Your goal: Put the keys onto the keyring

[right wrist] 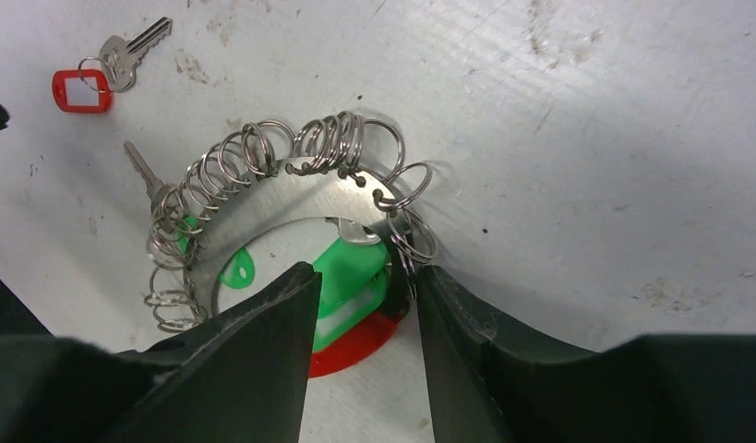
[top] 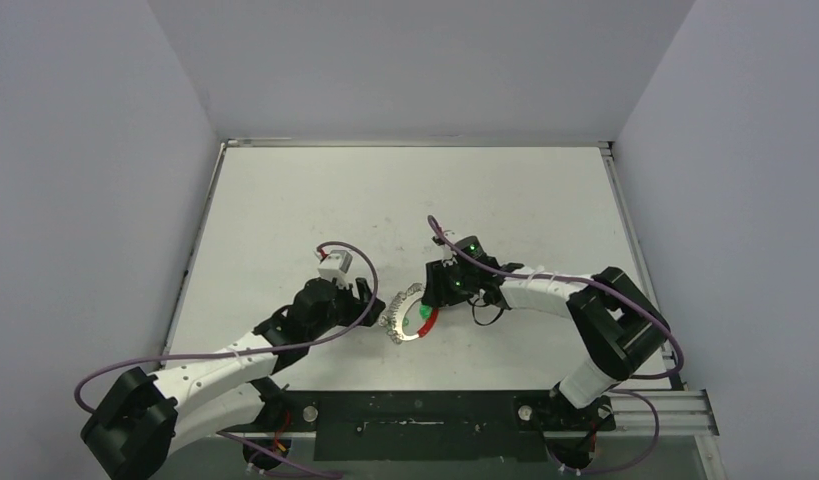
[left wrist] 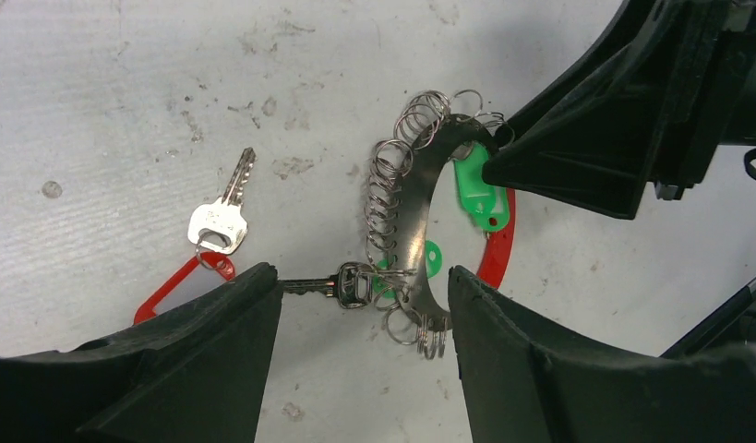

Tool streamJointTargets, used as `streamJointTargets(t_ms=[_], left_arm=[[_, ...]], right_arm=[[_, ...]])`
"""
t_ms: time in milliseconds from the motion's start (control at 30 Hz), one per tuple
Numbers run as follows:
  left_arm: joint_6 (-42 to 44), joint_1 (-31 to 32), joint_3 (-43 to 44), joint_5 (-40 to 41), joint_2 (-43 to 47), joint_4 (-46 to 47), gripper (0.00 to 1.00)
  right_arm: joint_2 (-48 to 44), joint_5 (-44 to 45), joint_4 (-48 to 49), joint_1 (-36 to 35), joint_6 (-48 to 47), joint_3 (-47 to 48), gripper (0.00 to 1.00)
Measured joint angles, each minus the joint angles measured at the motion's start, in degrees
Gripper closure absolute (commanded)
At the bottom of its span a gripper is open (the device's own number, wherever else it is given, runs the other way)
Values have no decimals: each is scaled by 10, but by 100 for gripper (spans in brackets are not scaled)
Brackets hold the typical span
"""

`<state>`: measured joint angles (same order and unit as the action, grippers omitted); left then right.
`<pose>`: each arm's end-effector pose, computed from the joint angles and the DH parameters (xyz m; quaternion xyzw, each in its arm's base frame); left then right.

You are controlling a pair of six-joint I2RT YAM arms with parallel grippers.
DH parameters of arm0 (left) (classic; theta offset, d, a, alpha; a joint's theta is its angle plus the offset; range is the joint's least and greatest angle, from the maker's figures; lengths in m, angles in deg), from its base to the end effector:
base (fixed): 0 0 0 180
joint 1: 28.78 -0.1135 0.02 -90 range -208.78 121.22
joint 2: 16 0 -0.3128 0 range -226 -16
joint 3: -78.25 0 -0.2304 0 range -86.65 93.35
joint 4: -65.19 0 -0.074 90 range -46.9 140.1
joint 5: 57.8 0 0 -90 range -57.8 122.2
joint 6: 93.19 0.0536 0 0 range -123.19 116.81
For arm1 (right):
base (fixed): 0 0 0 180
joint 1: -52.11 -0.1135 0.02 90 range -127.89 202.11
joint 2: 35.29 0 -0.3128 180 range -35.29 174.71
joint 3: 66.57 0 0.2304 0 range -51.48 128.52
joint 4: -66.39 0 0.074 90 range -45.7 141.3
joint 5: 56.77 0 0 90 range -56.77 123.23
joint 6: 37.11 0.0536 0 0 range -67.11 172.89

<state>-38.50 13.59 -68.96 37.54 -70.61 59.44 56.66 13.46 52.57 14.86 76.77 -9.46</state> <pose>0.1257 -0.1079 0.2239 0.0285 0.8542 -0.2936 0.4282 0.2294 0.1972 0.2011 -0.1675 0.9084 0.3151 0.2177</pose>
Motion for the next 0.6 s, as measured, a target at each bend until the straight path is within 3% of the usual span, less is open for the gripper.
streamJointTargets(t_ms=[133, 233, 333, 467, 600], left_arm=[[-6, -2, 0, -1, -19, -15, 37], [-7, -4, 3, -8, -36, -28, 37], [-9, -5, 11, -18, -47, -45, 38], [-22, -5, 19, -33, -51, -56, 41], [-49, -5, 18, -42, -51, -66, 46]], right_arm=[[0, -6, -11, -15, 9, -1, 79], [-6, -11, -7, -19, 31, -18, 79], [-37, -18, 12, -24, 68, -59, 74], [-100, -18, 20, -30, 111, -119, 56], [-156, -3, 3, -33, 120, -130, 45]])
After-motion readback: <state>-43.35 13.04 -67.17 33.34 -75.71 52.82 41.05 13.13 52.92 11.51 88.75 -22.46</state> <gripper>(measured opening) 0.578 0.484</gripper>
